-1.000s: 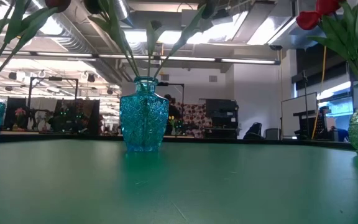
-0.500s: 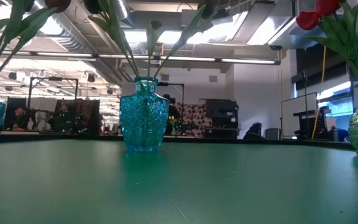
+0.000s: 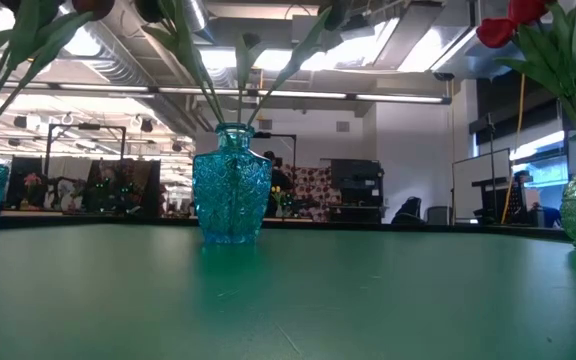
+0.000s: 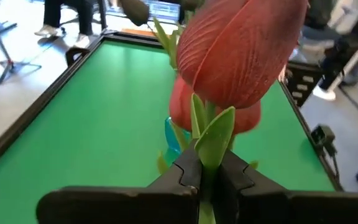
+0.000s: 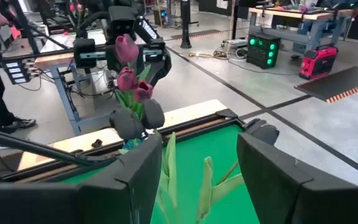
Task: Sort flowers into vase by color
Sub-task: Put the pink tulip into the left blue vase
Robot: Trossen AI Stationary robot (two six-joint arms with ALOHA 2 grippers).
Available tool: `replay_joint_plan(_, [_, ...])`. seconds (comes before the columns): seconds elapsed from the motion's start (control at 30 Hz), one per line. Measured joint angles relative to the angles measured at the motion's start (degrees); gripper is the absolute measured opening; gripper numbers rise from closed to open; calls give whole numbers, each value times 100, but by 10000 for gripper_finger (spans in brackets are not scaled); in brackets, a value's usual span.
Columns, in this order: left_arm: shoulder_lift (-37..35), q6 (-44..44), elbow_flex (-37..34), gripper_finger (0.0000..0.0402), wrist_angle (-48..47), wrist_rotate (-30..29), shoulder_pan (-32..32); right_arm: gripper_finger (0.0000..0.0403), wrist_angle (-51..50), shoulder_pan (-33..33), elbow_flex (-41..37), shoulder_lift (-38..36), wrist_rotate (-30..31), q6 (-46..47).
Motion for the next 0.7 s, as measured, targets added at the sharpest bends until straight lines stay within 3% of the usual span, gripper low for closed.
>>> replay_joint_plan(0.27, [0, -948, 0, 69, -49, 60, 0, 209, 14, -30, 0, 0, -164, 3])
replay_joint_plan(0.43, [0, -1395, 2, 108, -148, 621, -1, 209, 7, -30, 0, 0, -384, -15])
replay_joint_plan(0.7, [2, -2028, 157, 120, -138, 1156, 0, 209, 2, -30, 0, 0, -766, -127])
